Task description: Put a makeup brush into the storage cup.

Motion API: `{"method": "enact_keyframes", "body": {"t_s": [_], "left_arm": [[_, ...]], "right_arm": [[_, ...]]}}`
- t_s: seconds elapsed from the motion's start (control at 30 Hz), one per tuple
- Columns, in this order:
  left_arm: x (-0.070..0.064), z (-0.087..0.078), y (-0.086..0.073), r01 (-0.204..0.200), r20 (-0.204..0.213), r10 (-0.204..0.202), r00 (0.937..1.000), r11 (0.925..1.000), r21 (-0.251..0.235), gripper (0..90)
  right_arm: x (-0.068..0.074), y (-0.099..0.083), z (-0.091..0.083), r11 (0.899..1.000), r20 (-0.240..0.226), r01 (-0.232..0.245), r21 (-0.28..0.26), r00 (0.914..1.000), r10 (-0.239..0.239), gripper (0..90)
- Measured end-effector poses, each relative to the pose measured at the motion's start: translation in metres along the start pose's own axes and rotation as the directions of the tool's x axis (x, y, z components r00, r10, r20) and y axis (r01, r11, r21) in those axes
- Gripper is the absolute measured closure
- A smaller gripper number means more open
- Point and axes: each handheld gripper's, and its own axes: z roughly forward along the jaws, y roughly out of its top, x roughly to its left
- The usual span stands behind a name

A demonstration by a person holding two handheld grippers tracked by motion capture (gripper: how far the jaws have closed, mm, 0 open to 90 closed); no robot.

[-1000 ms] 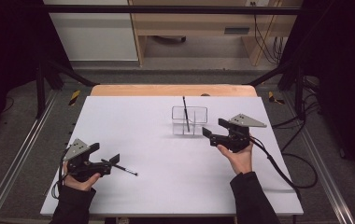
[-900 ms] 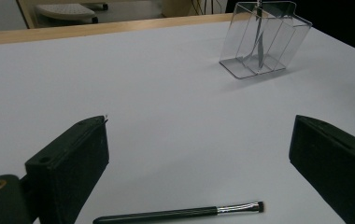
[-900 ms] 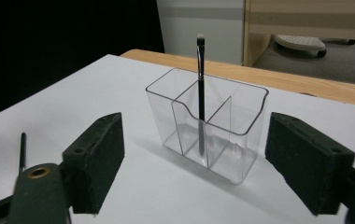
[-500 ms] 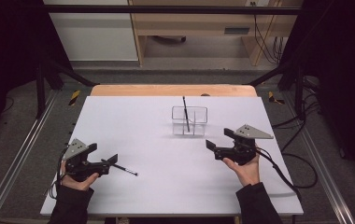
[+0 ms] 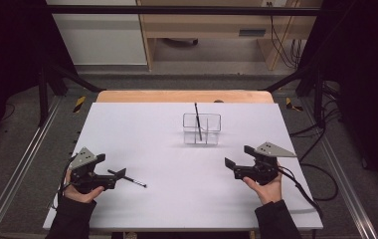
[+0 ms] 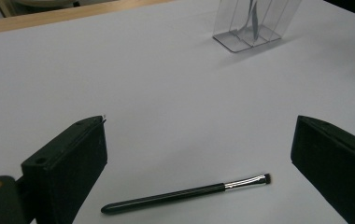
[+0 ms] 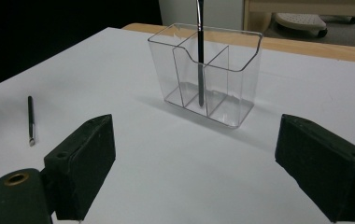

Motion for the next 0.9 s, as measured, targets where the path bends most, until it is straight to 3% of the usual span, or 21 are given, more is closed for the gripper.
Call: {"method": "enact_keyframes", "body": {"t_s": [0.23,0.6,0.7,0.73,0.8,0.83,0.87,0.9], "left_arm": [[0.001,0.008,-0.001,-0.038,0.029,0.036,0.9989,0.9981,0.05,3.4],[0.001,0.024,-0.003,-0.096,0.064,0.088,0.994,0.9863,0.134,4.2],[0.0,0.03,-0.006,-0.128,0.089,0.114,0.9895,0.9765,0.174,4.6],[0.0,0.03,-0.006,-0.128,0.089,0.114,0.9895,0.9765,0.174,4.7],[-0.002,0.036,-0.007,-0.158,0.098,0.141,0.9852,0.9655,0.207,5.0],[-0.002,0.036,-0.007,-0.158,0.098,0.141,0.9852,0.9655,0.207,5.1],[-0.004,0.039,-0.009,-0.184,0.108,0.162,0.9808,0.956,0.229,5.3],[-0.004,0.039,-0.009,-0.184,0.108,0.162,0.9808,0.956,0.229,5.5]], "right_arm": [[0.005,-0.004,0.0,1.0,-0.013,0.002,0.008,0.9999,-0.002,12.5],[0.01,-0.012,0.0,1.0,-0.023,0.004,0.026,0.9997,-0.004,12.1],[0.009,-0.015,0.0,1.0,-0.023,-0.001,0.029,0.9997,0.002,12.1],[0.009,-0.015,0.0,1.0,-0.023,-0.001,0.029,0.9997,0.002,12.1],[0.01,-0.017,0.002,0.999,-0.023,0.0,0.04,0.9997,0.001,12.1],[0.01,-0.017,0.002,0.999,-0.024,0.0,0.041,0.9997,0.001,12.1],[0.01,-0.017,0.002,0.999,-0.026,-0.001,0.04,0.9997,0.002,12.1],[0.01,-0.017,0.002,0.999,-0.028,-0.002,0.039,0.9996,0.003,12.1]]}}
